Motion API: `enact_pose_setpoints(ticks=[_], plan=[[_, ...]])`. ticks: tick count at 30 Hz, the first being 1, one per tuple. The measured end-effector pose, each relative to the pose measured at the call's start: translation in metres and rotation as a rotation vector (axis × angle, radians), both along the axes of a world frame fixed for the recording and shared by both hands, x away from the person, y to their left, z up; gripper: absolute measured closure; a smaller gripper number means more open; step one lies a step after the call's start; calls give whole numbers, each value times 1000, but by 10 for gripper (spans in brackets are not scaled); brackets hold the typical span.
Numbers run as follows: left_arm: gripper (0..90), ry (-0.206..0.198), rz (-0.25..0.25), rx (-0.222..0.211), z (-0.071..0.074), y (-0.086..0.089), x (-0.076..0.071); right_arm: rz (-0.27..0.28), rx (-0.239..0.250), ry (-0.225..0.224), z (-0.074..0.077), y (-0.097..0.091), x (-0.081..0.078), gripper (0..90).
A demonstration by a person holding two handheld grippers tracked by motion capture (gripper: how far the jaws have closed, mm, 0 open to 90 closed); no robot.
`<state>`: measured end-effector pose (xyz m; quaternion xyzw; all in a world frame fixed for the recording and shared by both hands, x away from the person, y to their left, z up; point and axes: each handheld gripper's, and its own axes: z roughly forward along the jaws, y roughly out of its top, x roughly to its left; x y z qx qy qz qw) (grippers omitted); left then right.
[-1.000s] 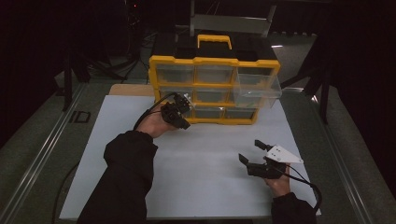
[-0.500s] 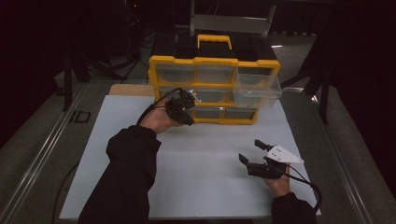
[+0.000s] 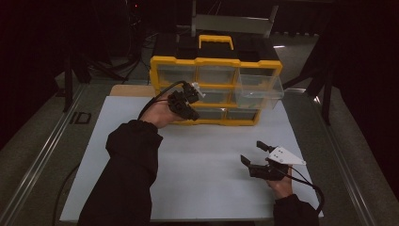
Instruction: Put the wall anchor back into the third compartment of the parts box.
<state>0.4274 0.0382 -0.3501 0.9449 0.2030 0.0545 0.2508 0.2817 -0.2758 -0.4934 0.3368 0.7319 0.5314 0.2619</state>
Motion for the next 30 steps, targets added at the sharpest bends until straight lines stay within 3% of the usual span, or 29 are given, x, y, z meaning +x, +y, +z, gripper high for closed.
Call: enact_pose_setpoints(ticks=[8,14,21,30], plan=[[853,-9,-20,-7,9,-2,2,2,-1,-1,0,0,0,151],[853,-21,-46,-41,19,-8,2,3,-2,-4,0,0,0,151],[853,-37,-85,-27,28,-19,-1,3,-1,-4,0,0,0,152],[853,-44,-99,-24,33,-24,3,3,1,-3,0,0,0,151]])
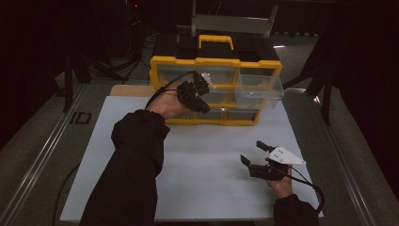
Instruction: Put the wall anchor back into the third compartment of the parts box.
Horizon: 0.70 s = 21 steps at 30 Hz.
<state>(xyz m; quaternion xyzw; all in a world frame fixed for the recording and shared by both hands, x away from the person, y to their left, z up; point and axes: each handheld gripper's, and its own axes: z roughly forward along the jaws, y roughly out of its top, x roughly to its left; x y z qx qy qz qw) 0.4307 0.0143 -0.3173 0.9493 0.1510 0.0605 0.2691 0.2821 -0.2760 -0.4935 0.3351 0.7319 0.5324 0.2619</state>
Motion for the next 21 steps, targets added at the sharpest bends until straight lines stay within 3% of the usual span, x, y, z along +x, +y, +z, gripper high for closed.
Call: enact_pose_setpoints(ticks=[21], plan=[[853,-19,-50,-37,23,-20,4,2,10,5,0,0,3,151]])
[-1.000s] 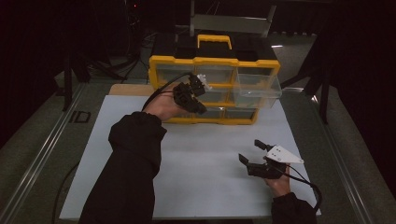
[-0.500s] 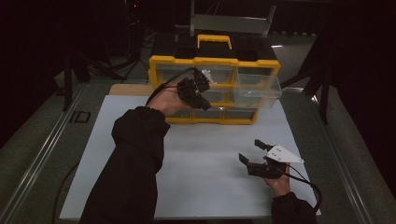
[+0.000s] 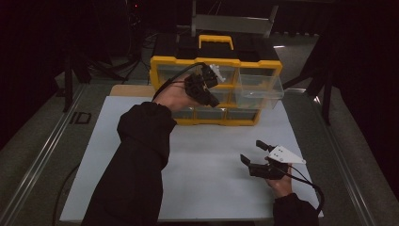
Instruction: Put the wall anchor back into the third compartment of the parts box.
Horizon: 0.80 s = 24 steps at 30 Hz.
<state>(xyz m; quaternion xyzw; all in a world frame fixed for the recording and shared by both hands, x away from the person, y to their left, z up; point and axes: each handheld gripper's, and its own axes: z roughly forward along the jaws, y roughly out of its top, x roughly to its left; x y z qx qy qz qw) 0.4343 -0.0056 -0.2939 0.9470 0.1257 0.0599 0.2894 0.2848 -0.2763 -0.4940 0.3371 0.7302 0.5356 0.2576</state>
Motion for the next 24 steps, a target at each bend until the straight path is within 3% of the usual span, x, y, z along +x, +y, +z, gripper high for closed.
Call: enact_pose_setpoints(ticks=[24], plan=[[853,-26,-26,-10,24,-15,7,-6,2,4,0,-3,0,150]])
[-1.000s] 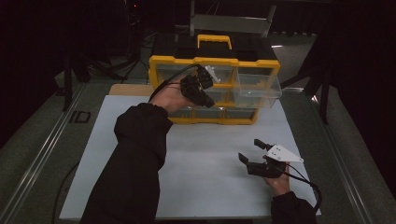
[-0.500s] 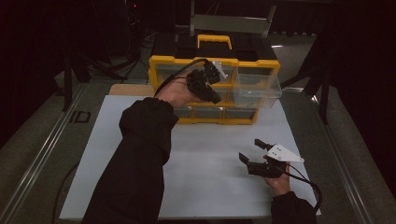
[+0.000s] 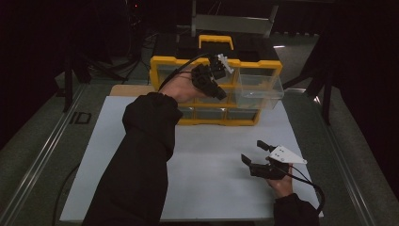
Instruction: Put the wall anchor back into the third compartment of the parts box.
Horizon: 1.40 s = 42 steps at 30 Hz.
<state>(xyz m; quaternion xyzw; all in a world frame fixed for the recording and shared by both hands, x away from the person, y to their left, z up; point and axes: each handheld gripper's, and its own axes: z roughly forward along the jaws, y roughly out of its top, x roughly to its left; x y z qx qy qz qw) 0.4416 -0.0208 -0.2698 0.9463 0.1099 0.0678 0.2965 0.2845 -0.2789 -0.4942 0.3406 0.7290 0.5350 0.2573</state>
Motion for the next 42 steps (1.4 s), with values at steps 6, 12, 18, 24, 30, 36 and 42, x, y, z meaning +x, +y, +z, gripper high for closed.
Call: enact_pose_setpoints(ticks=[6,12,18,24,30,36,42], plan=[[853,-9,-7,3,7,-5,2,0,-7,1,0,0,-1,150],[853,-10,-11,-17,13,-6,3,-1,-7,1,0,-1,-1,150],[853,-10,-12,-24,18,-7,5,0,-6,1,0,-1,-1,150],[853,-16,-25,-25,23,-11,5,-3,-4,0,0,-1,-1,150],[853,-26,-25,-44,29,-14,5,-3,-3,2,0,-1,-2,150],[853,-45,-26,-49,39,-20,5,-2,-3,5,0,-1,-2,150],[853,-46,-31,-56,46,-28,5,0,-3,3,-1,-1,-2,150]])
